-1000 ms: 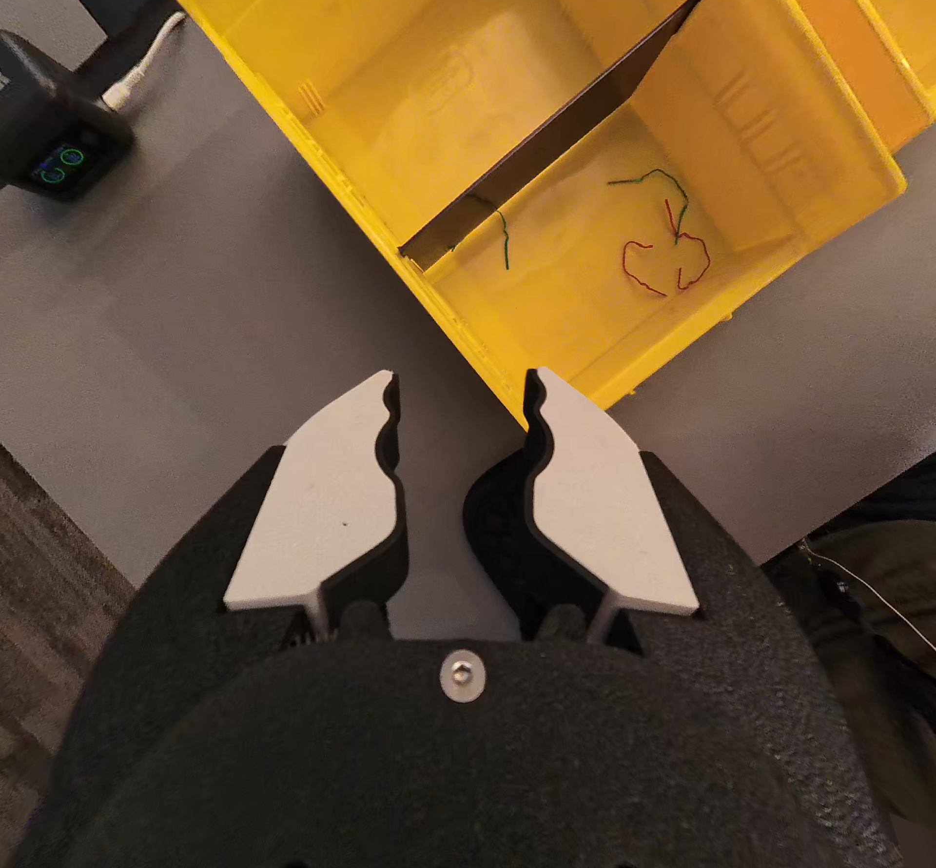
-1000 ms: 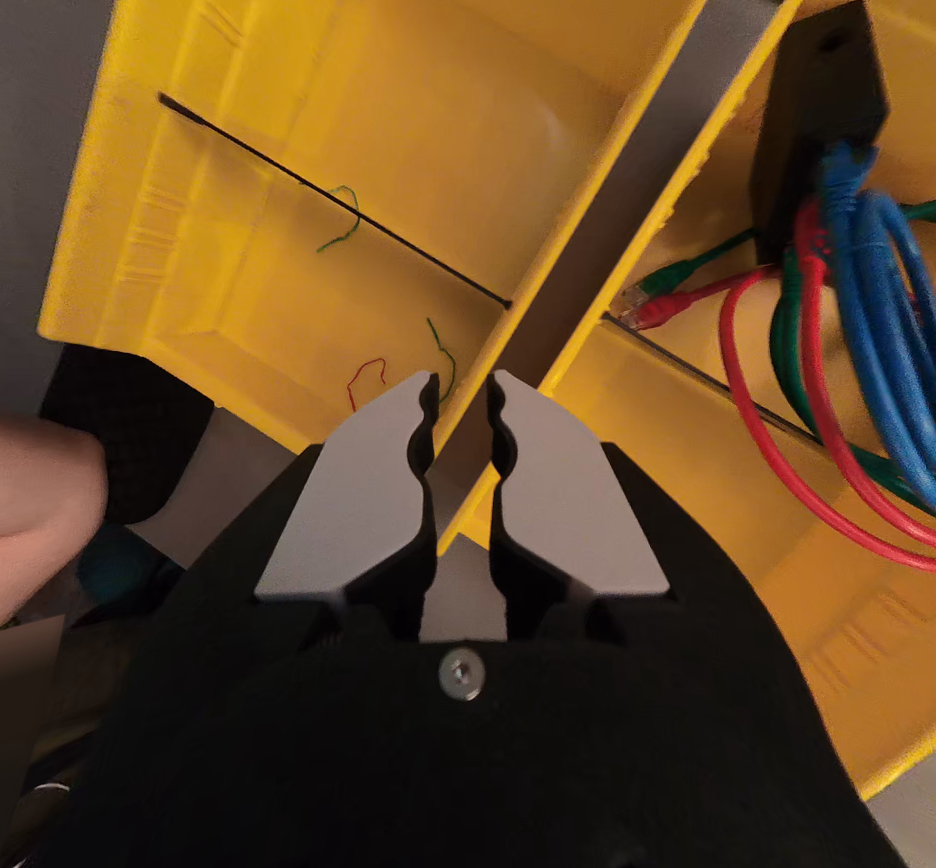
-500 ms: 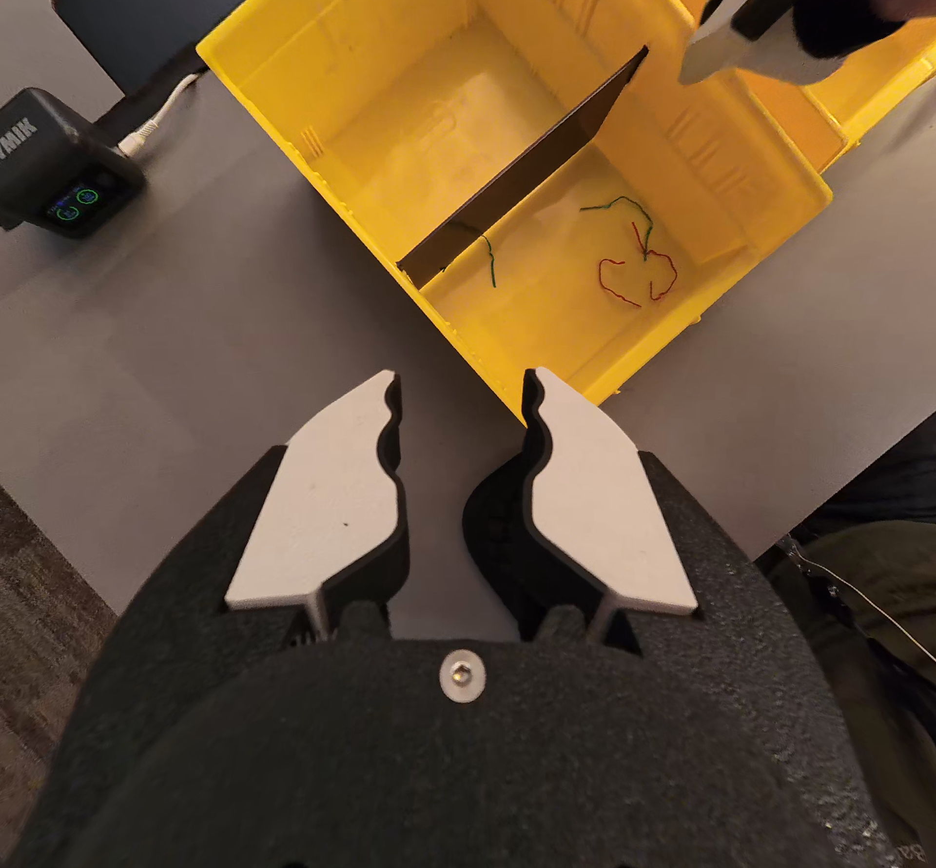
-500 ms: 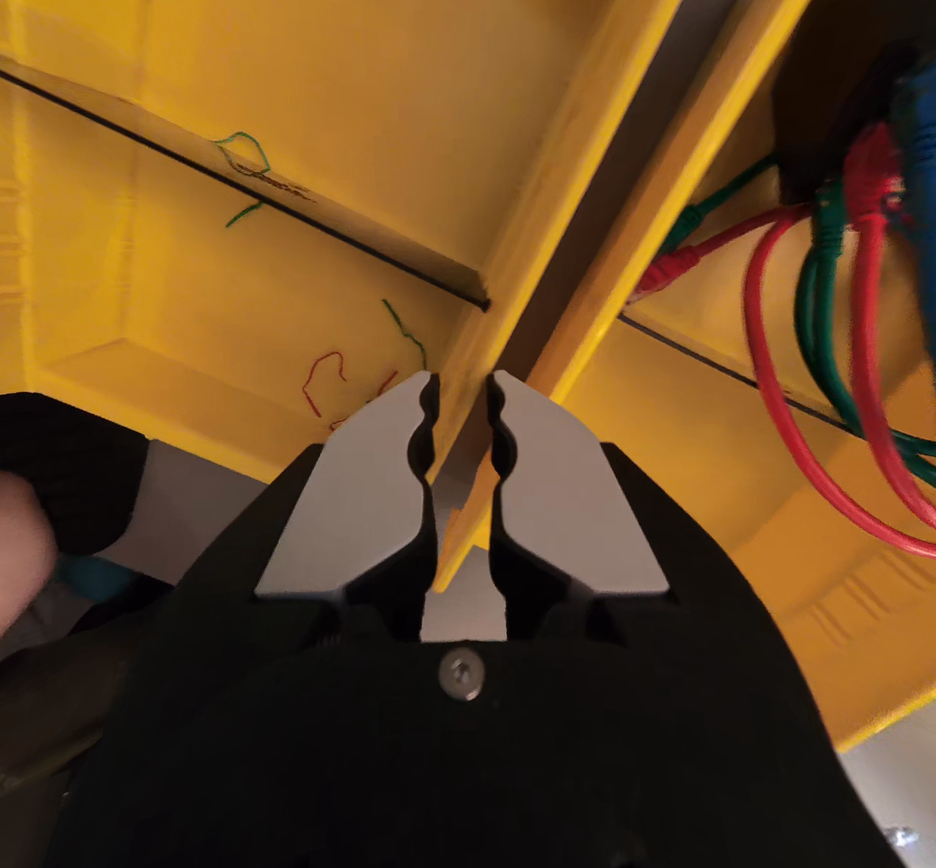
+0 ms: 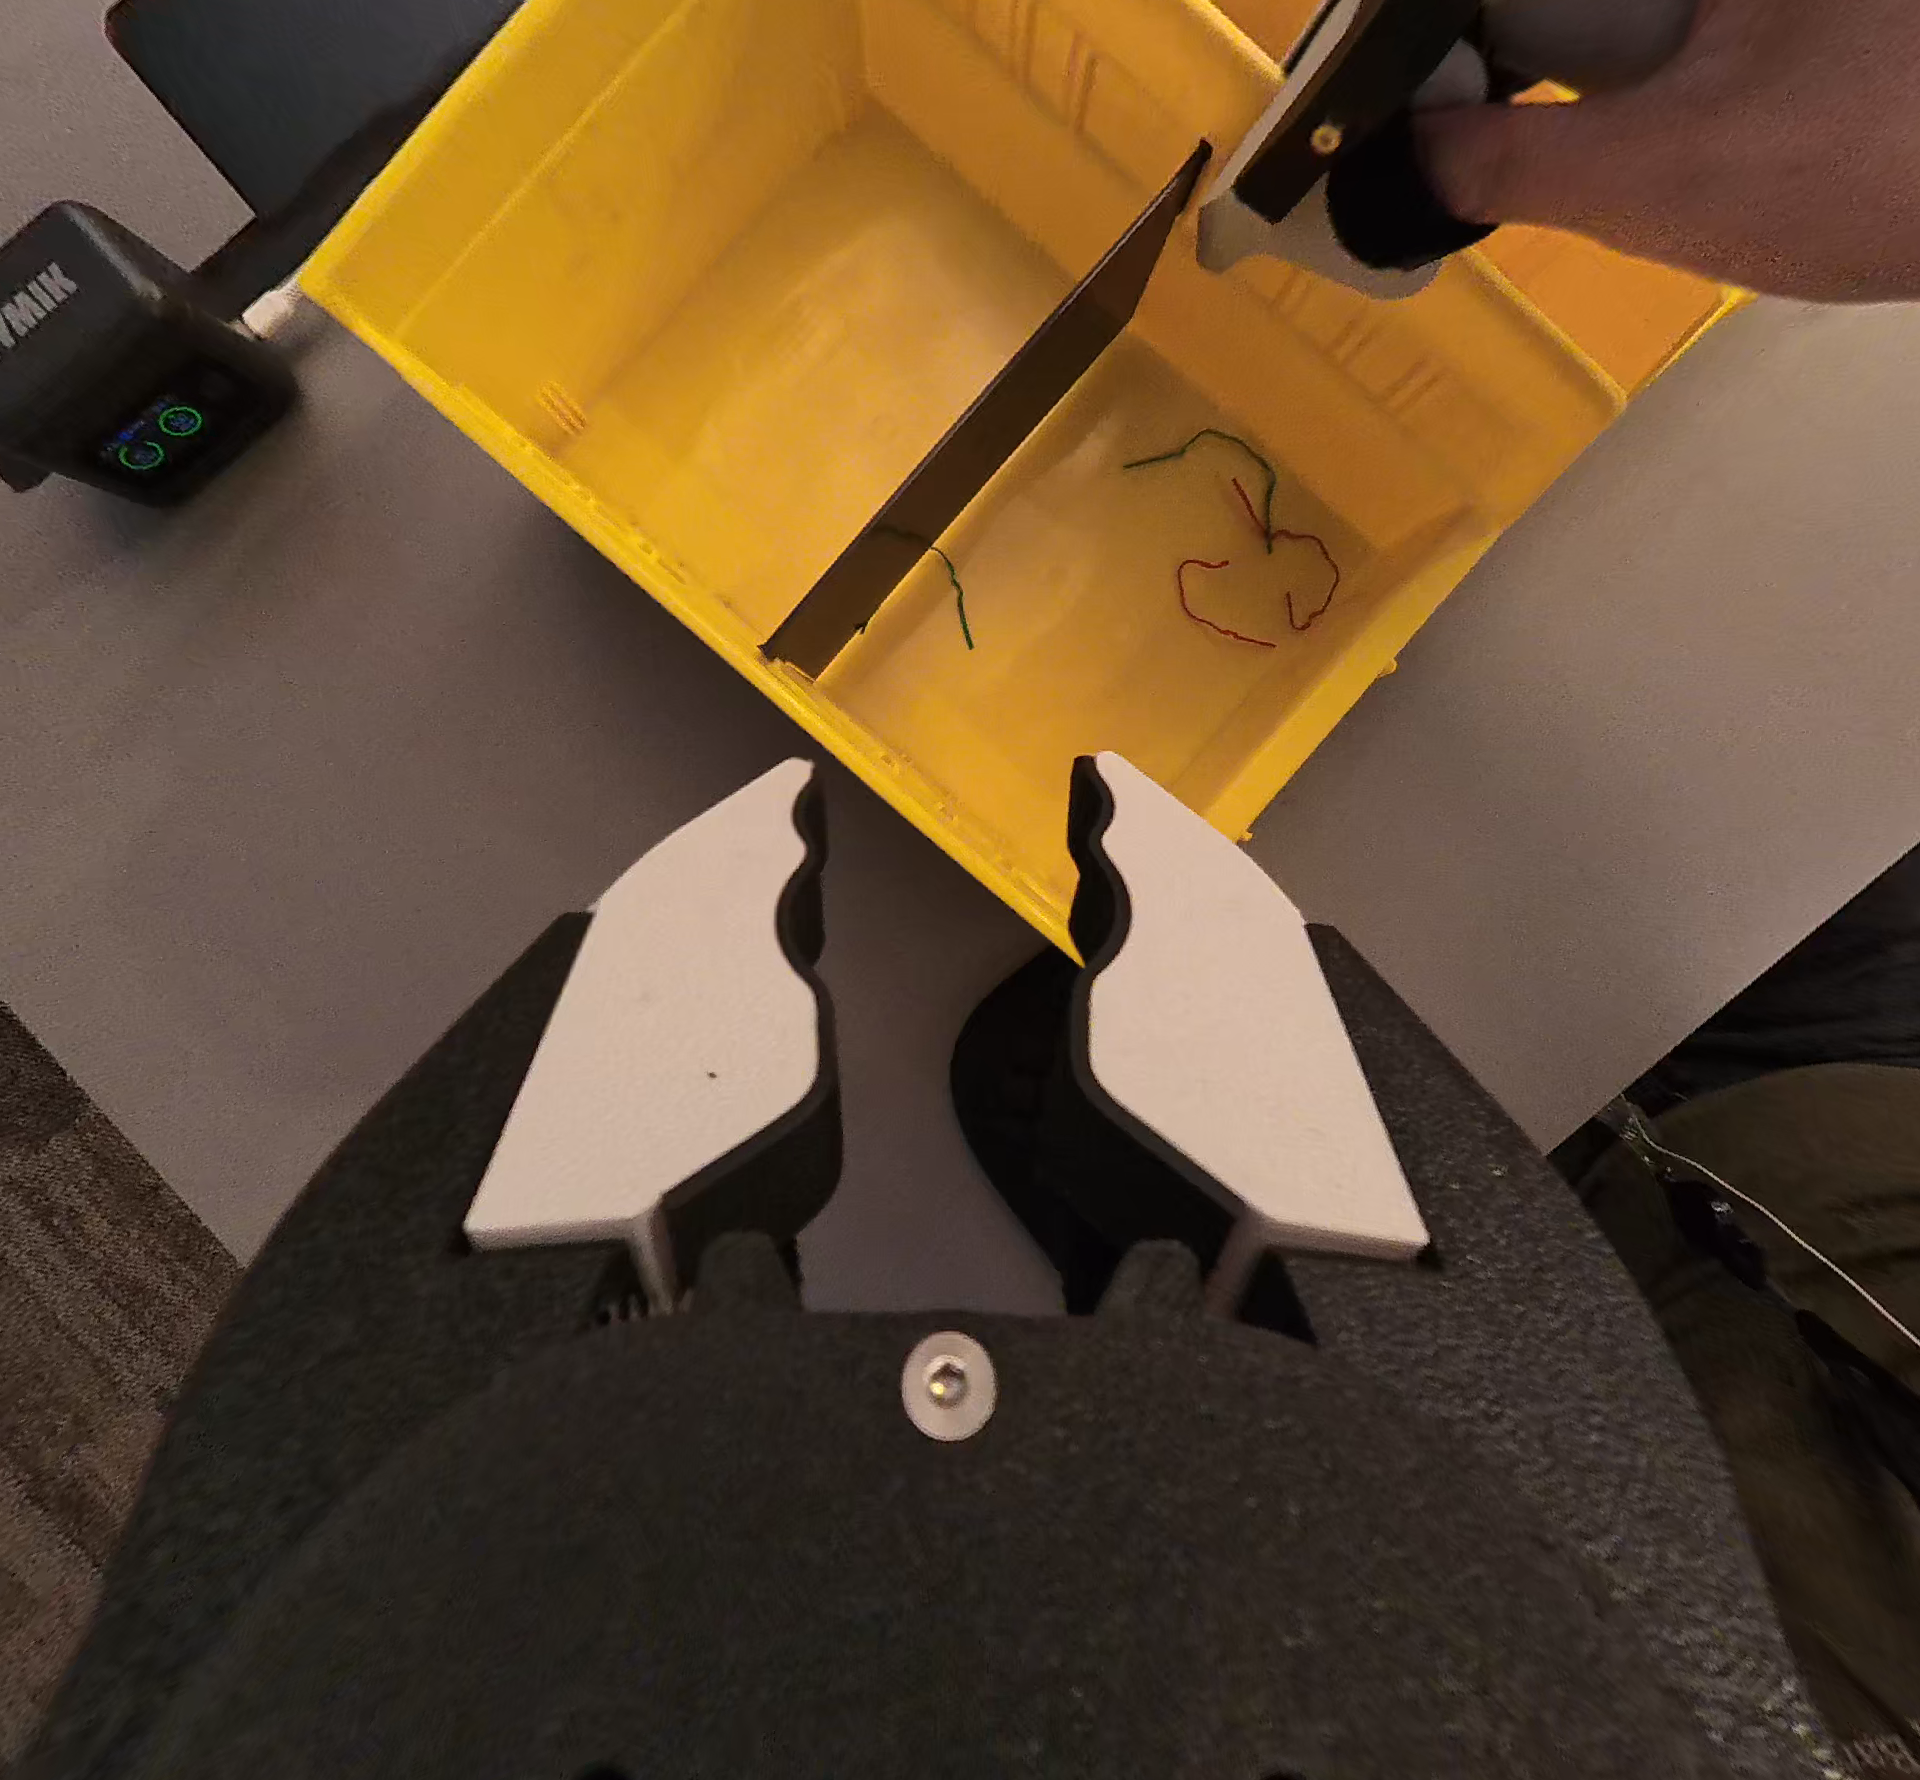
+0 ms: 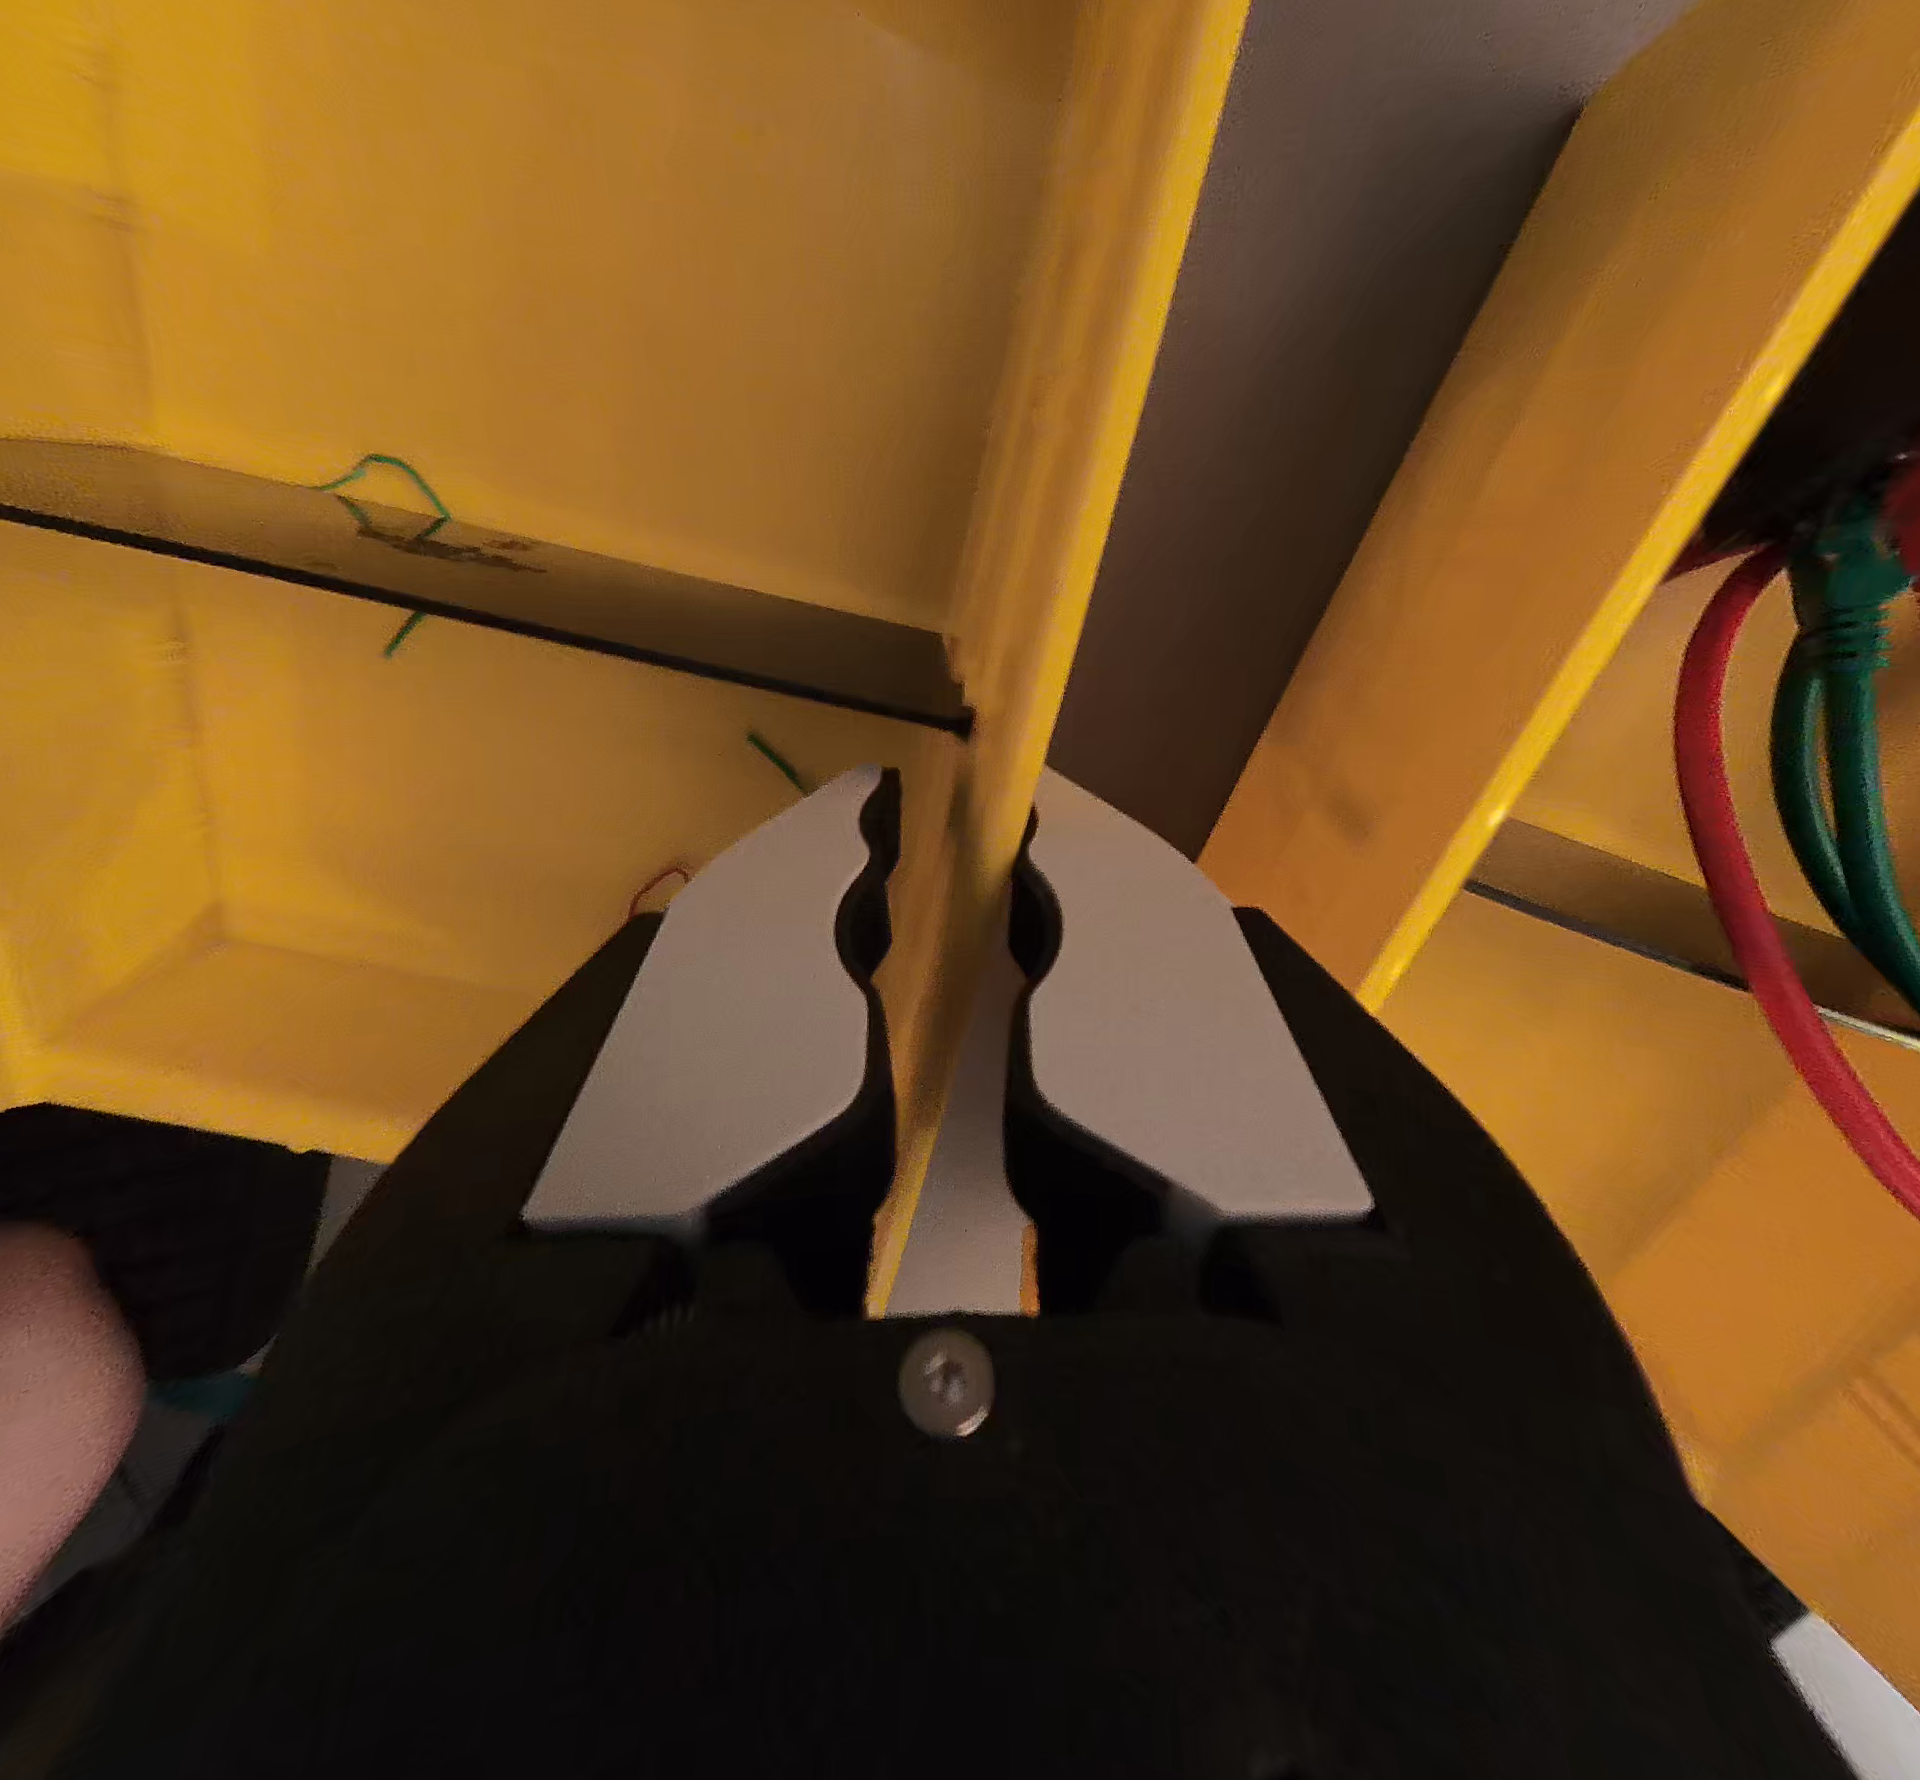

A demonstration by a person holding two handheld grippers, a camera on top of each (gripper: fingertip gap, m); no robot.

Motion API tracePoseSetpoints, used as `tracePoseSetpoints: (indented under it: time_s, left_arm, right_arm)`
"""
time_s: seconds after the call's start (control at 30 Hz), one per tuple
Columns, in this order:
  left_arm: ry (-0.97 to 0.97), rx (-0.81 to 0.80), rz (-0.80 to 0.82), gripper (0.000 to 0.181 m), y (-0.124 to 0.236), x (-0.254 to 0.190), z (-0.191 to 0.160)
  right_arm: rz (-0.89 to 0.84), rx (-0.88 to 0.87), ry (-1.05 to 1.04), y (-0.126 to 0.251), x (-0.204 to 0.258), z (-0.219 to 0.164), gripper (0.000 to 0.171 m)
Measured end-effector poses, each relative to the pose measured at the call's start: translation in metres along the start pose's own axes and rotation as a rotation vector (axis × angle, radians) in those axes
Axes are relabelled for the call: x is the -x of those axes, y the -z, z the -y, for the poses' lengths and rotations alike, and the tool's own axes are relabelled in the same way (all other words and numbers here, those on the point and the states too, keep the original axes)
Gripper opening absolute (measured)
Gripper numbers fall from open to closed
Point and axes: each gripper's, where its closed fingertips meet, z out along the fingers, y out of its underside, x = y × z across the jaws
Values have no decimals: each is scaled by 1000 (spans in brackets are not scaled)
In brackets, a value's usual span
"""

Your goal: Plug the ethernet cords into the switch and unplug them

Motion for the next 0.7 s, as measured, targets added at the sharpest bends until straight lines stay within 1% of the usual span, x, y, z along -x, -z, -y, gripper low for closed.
tracePoseSetpoints:
  time_s: [0.03,0.1,0.13,0.17,0.23,0.4,0.43,0.5,0.53,0.63,0.7]
  left_arm:
    - [-4,2,0,44,0,-1,0]
    - [-10,4,2,44,0,-1,-1]
    - [-11,0,1,44,1,-1,-1]
    - [-11,-5,0,44,2,-1,-1]
    - [-5,-14,1,44,3,0,0]
    - [-8,-11,3,43,3,1,0]
    - [-8,-12,4,43,3,1,1]
    - [-11,-18,6,43,3,1,2]
    - [-11,-23,13,42,4,2,2]
    - [8,-103,67,43,14,11,15]
    - [78,-240,177,46,31,33,37]
  right_arm:
    - [0,20,7,-5,2,-3,17]
    - [-19,104,-1,-17,2,-17,18]
    - [-59,92,11,-20,-3,-15,18]
    - [-57,76,21,-19,-2,-13,16]
    - [-26,77,8,-19,0,-12,12]
    - [6,101,-24,-24,0,-12,12]
    - [40,97,-33,-23,4,-11,7]
    - [107,89,-81,-21,8,-7,6]
    - [102,93,-82,-20,6,-6,6]
    - [97,106,-47,-11,7,-2,5]
    - [108,127,-39,-1,10,0,5]
